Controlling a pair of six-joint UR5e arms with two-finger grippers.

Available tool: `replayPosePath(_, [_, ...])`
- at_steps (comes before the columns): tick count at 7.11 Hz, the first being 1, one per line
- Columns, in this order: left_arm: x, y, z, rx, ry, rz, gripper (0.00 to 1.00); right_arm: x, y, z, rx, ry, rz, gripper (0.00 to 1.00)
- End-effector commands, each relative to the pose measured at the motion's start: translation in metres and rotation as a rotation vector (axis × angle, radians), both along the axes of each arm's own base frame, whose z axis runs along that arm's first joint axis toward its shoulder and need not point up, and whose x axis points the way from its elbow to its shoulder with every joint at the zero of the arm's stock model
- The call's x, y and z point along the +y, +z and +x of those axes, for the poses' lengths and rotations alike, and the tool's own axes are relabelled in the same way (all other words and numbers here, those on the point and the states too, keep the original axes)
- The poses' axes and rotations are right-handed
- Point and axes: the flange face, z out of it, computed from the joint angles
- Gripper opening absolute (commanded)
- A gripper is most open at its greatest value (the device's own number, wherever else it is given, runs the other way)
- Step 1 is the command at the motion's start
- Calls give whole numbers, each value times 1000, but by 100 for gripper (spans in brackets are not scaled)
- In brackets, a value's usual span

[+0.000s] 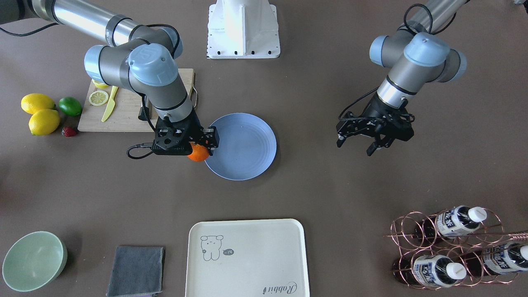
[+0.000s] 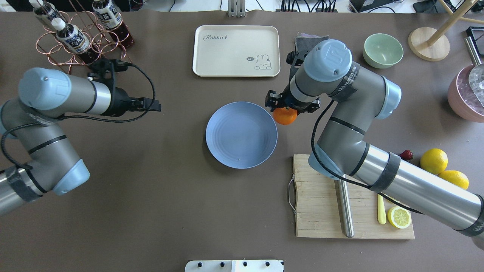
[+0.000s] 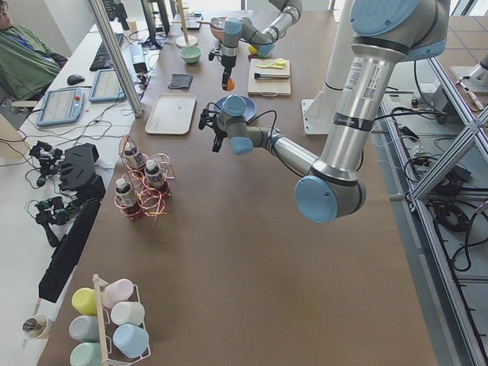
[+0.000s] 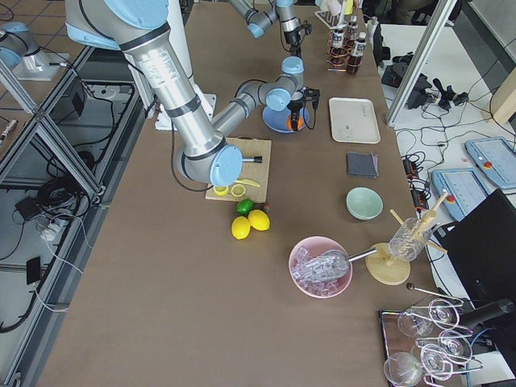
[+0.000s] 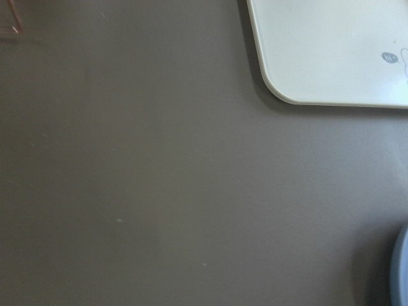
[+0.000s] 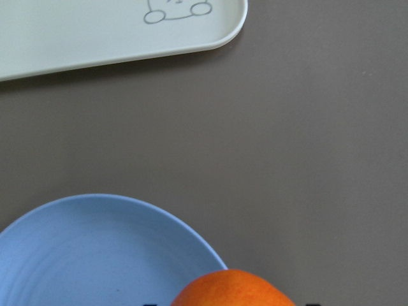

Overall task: Pick orange to plate
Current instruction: 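Lift the orange with the right gripper over the plate while the left withdraws, then lower the orange onto the blue plate and open the right gripper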

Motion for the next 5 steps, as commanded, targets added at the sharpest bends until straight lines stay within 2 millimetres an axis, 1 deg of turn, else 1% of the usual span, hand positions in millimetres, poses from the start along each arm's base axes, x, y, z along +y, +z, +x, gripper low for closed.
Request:
replayPosePath(1, [-5, 35, -102, -22, 8, -2, 98, 31, -24, -38, -5, -23, 38, 0])
replayPosePath(2, [-11, 44, -153, 21, 7, -52, 98, 39, -32, -52, -5, -16, 44, 0])
replayPosePath(3, [-16, 55, -195, 37, -9, -70, 98, 40, -44, -69, -3, -12, 46, 0])
replayPosePath(4, [-19, 91, -230, -13, 7, -43, 98, 33, -54, -86, 9, 1, 46, 0])
replayPosePath(5, [-22, 119, -250, -77, 29, 8, 98, 29, -49, -95, 28, 5, 43, 0])
